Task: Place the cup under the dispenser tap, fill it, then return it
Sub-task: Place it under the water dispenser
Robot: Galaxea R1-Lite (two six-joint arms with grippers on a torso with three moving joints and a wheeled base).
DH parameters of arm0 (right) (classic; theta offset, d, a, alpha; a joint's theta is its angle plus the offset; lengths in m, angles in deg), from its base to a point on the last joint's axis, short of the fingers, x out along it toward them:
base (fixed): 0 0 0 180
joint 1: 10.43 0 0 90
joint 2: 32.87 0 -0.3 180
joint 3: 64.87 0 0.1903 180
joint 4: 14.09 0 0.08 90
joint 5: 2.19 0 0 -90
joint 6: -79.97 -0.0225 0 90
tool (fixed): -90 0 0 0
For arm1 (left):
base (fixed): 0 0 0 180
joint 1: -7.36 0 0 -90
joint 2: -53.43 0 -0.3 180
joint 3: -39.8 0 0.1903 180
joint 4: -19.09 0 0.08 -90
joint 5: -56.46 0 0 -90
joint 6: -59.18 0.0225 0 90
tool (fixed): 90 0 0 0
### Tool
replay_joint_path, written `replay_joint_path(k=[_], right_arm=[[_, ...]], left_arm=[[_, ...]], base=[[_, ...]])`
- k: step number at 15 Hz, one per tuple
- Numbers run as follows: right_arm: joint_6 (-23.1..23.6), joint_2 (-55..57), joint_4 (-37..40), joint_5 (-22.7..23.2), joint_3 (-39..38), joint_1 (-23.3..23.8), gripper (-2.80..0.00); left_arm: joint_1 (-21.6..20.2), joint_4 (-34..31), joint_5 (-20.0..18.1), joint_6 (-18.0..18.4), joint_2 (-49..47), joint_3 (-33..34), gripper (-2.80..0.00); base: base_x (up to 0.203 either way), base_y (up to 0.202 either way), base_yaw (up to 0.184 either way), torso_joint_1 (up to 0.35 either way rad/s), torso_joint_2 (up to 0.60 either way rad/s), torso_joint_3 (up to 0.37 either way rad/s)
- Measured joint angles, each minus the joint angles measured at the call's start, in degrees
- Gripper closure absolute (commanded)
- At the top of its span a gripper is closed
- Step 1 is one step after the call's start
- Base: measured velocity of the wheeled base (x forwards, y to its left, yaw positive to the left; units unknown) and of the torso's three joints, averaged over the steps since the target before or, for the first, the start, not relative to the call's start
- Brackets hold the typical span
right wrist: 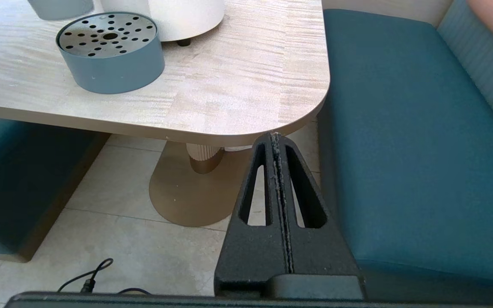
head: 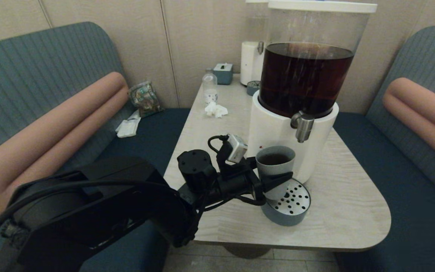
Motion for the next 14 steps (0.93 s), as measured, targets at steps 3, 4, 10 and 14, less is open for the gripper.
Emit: replay_joint_path(k=[3,4,10,14], right_arm=[[0.0,0.0,0.0,0.0,0.0,0.0,0.00],[0.0,0.0,0.0,0.0,0.0,0.0,0.00],[0.0,0.0,0.0,0.0,0.0,0.0,0.00],[0.0,0.0,0.0,0.0,0.0,0.0,0.00]], left_arm=[[0.8,0.0,-0.1,0.0,-1.6,-1.6,0.00],[1.1,0.0,-0.1,0.0,-2.1,-2.1,0.00],[1.7,0.0,0.0,0.0,-4.0,-3.9,0.00],[1.7,0.0,-0.1,0.1,-5.0,-5.2,0.00]], base=[[0.000,0.000,0.000,0.000,0.00,0.000],[0.000,0.000,0.000,0.000,0.00,0.000],[0.000,0.000,0.000,0.000,0.00,0.000],[0.000,0.000,0.000,0.000,0.00,0.000]])
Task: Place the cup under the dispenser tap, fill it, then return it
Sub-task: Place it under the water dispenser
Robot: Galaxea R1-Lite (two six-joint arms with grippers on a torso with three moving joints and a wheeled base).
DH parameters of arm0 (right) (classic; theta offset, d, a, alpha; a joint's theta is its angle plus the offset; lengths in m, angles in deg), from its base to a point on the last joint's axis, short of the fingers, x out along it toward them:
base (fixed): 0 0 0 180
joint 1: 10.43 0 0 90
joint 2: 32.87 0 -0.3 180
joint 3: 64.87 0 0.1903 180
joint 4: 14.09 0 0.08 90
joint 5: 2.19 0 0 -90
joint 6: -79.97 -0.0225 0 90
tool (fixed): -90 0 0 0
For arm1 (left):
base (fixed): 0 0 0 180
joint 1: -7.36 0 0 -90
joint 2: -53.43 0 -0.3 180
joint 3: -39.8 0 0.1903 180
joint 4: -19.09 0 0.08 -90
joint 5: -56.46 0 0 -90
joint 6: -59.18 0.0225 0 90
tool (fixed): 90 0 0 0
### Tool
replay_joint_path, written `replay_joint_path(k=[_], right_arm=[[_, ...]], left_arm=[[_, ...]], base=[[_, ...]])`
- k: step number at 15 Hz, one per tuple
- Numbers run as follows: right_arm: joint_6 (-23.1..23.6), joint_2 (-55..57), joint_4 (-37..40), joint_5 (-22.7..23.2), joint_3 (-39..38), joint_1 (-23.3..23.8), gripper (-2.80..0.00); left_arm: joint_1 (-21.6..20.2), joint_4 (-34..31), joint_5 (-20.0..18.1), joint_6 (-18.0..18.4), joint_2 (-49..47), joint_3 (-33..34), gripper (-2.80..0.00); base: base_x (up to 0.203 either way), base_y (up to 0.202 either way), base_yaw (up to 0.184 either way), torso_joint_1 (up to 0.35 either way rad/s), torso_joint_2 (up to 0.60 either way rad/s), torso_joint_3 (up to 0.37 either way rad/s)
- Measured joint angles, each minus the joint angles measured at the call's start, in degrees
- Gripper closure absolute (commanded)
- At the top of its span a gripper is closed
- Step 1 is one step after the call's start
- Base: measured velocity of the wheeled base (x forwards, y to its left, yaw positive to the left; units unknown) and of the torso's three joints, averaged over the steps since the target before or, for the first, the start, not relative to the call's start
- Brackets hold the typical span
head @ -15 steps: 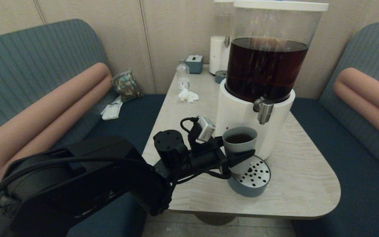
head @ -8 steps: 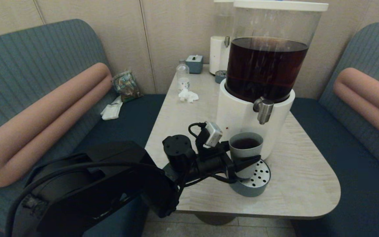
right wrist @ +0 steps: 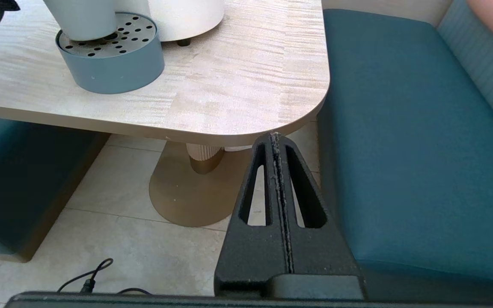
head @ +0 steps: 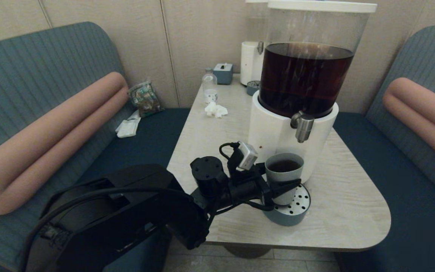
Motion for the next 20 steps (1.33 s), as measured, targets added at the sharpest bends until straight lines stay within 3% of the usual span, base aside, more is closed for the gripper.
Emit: replay_joint_path(k=[20], right_arm=[[0.0,0.0,0.0,0.0,0.0,0.0,0.00]], left_arm=[[-0.1,0.1,0.2,-0.4,-3.5,-4.8,0.00]], base=[[0.000,0.000,0.000,0.000,0.00,0.000]])
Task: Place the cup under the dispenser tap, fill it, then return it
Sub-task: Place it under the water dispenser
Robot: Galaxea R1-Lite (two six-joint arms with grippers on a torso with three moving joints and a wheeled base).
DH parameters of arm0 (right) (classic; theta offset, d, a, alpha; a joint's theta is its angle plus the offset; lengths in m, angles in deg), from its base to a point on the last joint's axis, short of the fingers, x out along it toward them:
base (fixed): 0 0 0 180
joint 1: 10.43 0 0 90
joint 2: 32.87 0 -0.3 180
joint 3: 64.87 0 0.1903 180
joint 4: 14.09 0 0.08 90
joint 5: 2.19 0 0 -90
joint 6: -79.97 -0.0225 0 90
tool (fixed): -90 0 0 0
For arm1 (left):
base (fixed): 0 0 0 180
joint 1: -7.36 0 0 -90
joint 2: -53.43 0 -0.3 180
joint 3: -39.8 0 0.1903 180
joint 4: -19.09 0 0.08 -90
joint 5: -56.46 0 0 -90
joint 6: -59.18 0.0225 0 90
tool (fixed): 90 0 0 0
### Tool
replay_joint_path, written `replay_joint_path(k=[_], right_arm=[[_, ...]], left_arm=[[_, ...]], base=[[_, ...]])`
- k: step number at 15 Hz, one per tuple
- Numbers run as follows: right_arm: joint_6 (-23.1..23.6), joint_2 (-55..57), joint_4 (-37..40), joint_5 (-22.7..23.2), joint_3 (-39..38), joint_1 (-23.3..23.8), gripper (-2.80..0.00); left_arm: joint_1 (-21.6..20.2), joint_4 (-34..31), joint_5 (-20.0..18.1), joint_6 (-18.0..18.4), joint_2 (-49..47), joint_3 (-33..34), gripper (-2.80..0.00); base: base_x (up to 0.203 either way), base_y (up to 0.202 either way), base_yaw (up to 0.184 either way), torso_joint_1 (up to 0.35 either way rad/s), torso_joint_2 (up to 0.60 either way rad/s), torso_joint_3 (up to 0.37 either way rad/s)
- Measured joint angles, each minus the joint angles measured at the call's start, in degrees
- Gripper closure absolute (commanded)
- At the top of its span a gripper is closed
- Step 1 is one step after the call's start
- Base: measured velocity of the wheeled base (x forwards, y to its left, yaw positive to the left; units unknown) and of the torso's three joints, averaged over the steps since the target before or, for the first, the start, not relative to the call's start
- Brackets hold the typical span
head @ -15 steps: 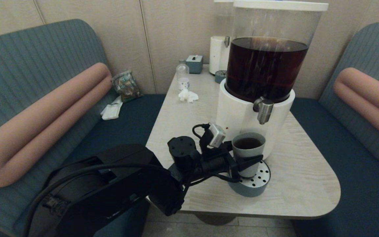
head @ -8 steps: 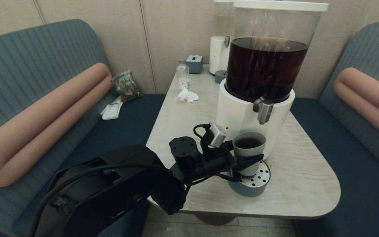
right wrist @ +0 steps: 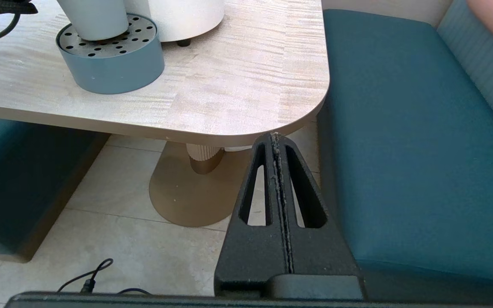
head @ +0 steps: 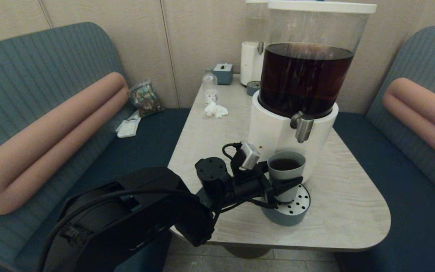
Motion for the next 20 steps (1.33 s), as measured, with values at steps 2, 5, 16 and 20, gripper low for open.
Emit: replay_joint_path(k=[2,5,16,20], right_arm=[[0.0,0.0,0.0,0.0,0.0,0.0,0.00],[0.0,0.0,0.0,0.0,0.0,0.0,0.00],[0.0,0.0,0.0,0.0,0.0,0.0,0.00],[0.0,0.0,0.0,0.0,0.0,0.0,0.00]], left_arm=[[0.0,-0.1,0.0,0.1,-0.1,-0.1,0.00],[0.1,-0.1,0.1,0.1,-0.1,-0.1,0.00],[0.6,-0.1,0.7,0.1,0.0,0.5,0.00],[0.6,0.0,0.7,0.2,0.0,0.8,0.00]], base=[[0.000,0.000,0.000,0.000,0.00,0.000],[0.000,0.000,0.000,0.000,0.00,0.000],[0.000,0.000,0.000,0.000,0.00,0.000],[0.000,0.000,0.000,0.000,0.00,0.000]])
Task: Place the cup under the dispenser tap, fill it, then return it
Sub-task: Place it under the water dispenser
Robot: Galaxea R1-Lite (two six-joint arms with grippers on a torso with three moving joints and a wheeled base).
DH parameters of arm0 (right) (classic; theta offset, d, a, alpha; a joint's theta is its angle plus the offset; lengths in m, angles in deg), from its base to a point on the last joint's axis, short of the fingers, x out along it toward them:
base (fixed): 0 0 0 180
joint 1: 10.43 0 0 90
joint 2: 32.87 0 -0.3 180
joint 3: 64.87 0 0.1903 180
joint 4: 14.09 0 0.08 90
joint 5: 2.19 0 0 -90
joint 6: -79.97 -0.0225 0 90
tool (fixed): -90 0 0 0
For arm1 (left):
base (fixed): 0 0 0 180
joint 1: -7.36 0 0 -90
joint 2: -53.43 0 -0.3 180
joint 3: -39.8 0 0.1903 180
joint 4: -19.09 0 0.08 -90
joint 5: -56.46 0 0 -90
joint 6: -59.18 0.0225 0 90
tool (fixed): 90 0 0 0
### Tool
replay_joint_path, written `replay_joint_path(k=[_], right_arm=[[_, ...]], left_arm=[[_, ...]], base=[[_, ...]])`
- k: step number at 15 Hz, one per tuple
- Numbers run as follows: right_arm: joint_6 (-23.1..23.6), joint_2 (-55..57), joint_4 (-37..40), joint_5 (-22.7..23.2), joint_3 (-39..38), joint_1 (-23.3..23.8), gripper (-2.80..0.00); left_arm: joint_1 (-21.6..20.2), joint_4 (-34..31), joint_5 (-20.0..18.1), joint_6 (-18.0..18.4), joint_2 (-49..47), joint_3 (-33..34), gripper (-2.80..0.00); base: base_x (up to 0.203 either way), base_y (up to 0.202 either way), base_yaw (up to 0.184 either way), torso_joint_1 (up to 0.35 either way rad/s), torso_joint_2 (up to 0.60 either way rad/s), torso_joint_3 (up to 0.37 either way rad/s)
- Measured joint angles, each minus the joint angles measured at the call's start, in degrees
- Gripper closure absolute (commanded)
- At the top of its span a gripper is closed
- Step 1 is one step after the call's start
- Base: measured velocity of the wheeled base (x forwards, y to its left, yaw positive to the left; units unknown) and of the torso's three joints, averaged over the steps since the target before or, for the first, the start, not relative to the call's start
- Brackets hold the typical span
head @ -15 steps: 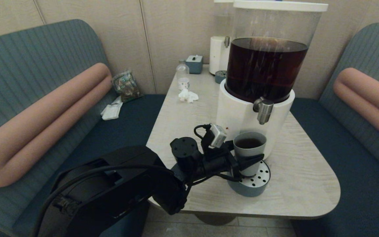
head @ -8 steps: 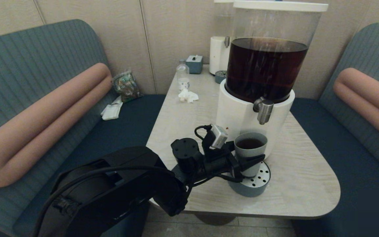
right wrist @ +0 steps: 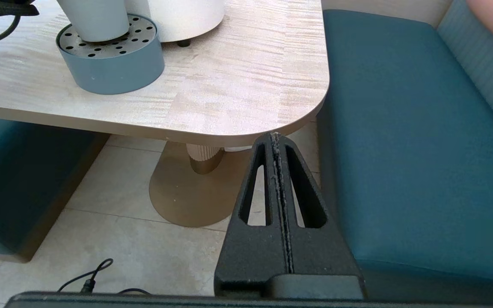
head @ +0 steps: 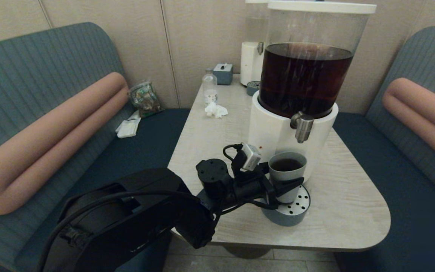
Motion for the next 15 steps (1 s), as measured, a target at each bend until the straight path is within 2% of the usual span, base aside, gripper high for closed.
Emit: replay_joint_path(k=[3,4,15], right_arm=[[0.0,0.0,0.0,0.0,0.0,0.0,0.00],[0.0,0.0,0.0,0.0,0.0,0.0,0.00],[0.0,0.0,0.0,0.0,0.0,0.0,0.00]], left_arm=[[0.0,0.0,0.0,0.0,0.0,0.2,0.00],[0.0,0.0,0.0,0.0,0.0,0.3,-2.80],[1.0,-0.1,0.0,0.0,0.0,1.6,-2.80]], base=[[0.000,0.000,0.000,0.000,0.00,0.000],[0.000,0.000,0.000,0.000,0.00,0.000],[0.000,0.000,0.000,0.000,0.00,0.000]])
